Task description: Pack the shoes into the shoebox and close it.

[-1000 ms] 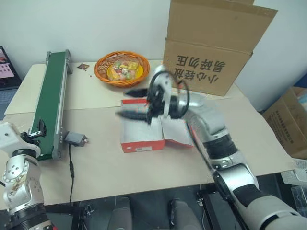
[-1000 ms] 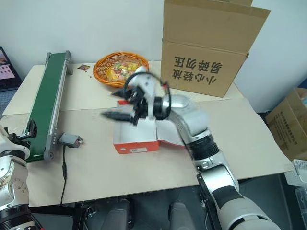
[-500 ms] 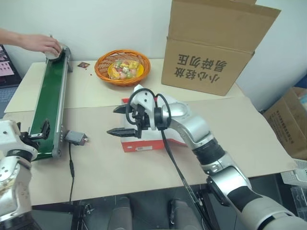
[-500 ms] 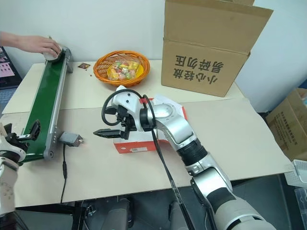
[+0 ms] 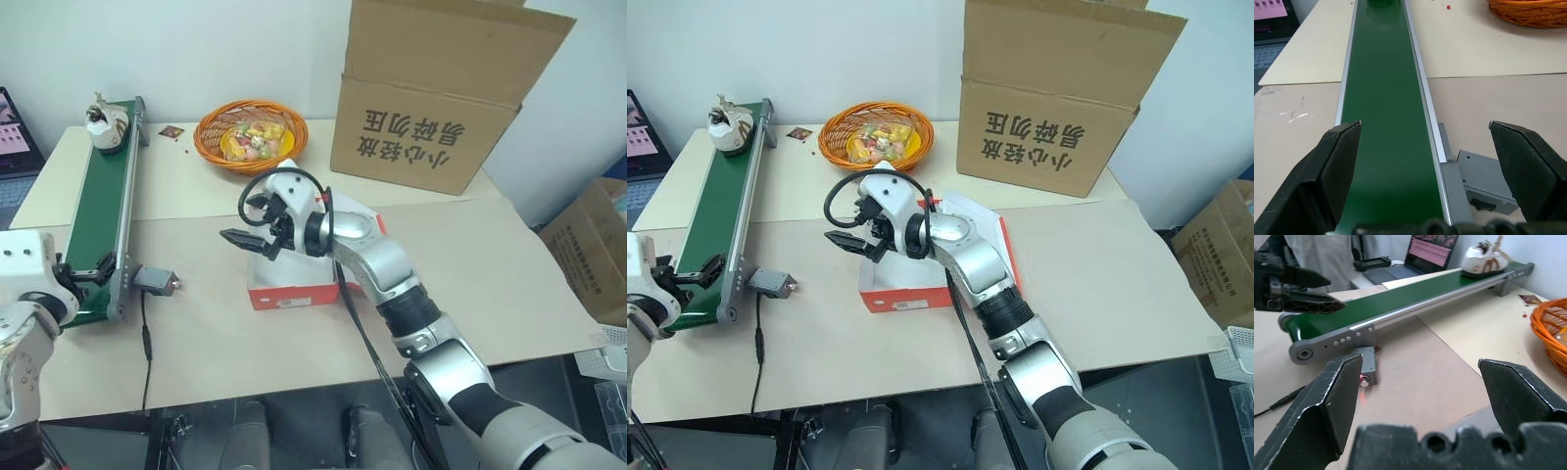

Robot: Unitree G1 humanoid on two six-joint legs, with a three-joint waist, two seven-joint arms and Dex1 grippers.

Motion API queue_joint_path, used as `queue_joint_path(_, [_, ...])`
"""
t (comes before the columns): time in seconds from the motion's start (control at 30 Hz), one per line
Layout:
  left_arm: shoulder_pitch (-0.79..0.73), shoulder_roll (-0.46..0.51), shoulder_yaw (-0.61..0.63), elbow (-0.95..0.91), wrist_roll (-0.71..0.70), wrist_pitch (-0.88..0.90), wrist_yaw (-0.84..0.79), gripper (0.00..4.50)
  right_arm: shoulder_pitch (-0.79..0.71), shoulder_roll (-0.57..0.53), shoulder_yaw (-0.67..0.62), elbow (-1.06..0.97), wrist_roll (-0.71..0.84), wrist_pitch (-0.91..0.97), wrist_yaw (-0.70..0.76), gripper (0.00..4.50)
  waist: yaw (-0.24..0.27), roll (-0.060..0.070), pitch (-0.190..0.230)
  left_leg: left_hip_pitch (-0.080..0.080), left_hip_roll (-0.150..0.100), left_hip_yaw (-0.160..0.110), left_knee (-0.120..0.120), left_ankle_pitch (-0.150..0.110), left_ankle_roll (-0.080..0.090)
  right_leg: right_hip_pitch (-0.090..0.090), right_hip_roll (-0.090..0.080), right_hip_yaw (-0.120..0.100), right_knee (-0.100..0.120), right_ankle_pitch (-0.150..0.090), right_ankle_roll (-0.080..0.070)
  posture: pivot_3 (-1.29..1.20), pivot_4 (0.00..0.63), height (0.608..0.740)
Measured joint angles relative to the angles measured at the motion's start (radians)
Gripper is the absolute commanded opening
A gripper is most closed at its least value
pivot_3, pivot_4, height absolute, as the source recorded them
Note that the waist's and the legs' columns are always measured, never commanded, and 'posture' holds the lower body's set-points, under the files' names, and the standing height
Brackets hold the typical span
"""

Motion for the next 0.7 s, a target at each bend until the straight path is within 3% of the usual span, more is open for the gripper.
queue_joint_path(0.7, [-0.036, -0.024, -0.014, 0.099, 0.081, 0.006, 0.011, 4.50, 0.066, 0.001, -0.043, -0.093, 0.010, 0.078, -0.068, 4.43, 0.000, 0.000, 0.000, 0.000, 0.000, 0.000, 0.001, 0.000, 0.000, 0.000, 0.000, 0.000, 0.000, 0.002, 0.003, 0.00, 0.150, 0.709])
